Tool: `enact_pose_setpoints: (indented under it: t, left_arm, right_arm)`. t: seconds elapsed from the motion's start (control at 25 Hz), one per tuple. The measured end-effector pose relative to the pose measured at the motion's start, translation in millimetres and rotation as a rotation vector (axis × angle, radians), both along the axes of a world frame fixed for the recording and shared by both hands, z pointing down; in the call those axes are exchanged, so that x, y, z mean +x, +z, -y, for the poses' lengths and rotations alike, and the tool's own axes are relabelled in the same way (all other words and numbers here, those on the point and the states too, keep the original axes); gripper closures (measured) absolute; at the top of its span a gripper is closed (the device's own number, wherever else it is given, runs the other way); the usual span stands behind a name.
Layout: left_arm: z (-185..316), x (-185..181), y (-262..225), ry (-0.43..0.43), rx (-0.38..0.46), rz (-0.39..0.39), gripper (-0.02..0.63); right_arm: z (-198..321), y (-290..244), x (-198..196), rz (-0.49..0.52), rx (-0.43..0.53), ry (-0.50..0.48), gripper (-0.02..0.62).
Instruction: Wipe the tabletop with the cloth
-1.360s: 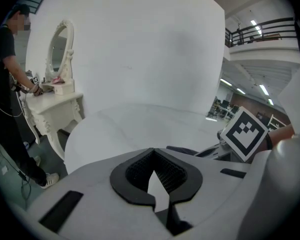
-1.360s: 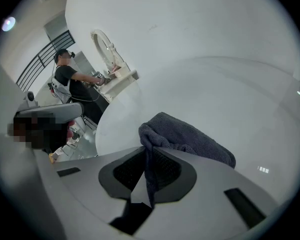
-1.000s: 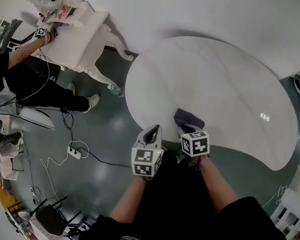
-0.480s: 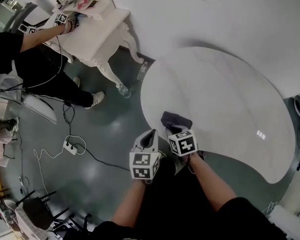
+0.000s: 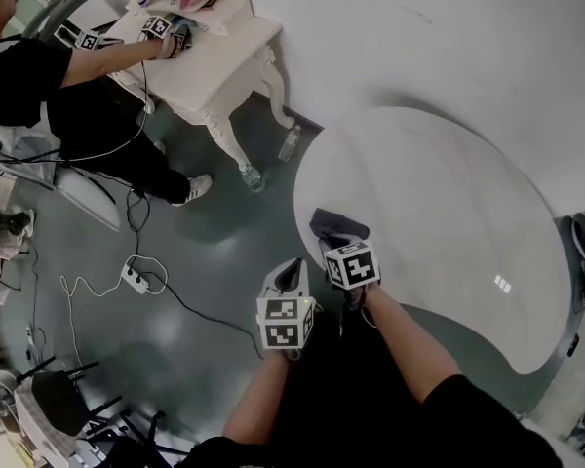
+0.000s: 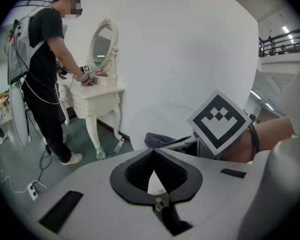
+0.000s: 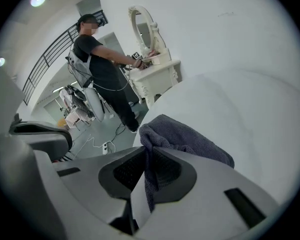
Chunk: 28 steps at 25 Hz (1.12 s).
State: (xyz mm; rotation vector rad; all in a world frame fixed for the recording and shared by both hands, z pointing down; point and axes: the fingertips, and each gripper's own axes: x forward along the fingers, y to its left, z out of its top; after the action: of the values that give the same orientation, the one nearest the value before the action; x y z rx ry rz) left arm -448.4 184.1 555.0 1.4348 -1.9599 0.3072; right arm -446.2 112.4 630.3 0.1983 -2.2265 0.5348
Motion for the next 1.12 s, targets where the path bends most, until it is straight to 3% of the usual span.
enact_pose_setpoints:
  t: [0.44, 0.72, 0.92, 1.12]
  left_arm:
    - [10, -21, -23, -0.029, -0.033, 0.051, 0.598]
    - [49, -3, -11, -0.003, -0.067, 0.045, 0.598]
    - [87, 27, -2, 0.042, -0.042, 0.025, 0.598]
    - [108, 42, -5, 0.128, -0.045, 0.010, 0.598]
  right_arm:
    - [30, 0, -62, 0.061, -0.079, -0.073, 0.560]
    - [82, -3, -50, 0.108, -0.077, -0.043, 0.560]
    - [100, -3, -32, 0.136, -0.063, -0.059, 0.560]
    - [118, -9, -9, 0.136, -0.037, 0.002, 0.560]
